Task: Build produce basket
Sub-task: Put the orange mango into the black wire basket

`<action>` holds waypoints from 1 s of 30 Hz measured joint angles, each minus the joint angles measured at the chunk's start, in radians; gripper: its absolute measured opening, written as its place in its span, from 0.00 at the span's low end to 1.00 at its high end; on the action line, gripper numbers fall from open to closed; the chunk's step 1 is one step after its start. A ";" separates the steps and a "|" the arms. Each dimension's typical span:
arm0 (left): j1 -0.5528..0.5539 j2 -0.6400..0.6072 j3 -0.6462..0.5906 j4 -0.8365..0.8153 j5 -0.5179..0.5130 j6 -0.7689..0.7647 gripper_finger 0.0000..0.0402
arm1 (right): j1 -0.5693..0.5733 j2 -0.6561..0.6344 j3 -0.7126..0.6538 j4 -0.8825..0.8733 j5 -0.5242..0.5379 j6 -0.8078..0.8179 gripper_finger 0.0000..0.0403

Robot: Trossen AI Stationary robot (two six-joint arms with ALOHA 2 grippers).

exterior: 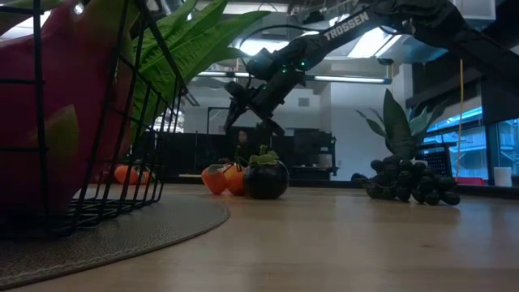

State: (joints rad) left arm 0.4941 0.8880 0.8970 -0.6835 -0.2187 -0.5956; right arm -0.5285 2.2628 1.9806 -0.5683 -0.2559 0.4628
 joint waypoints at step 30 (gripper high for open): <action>0.200 0.537 0.000 0.463 0.403 -0.139 0.17 | -0.149 -0.242 0.000 -0.515 -0.152 -0.651 0.80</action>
State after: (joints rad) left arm 0.6937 1.4248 0.8974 -0.2200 0.1842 -0.7343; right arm -0.6775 2.0203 1.9804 -1.0835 -0.4079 -0.1880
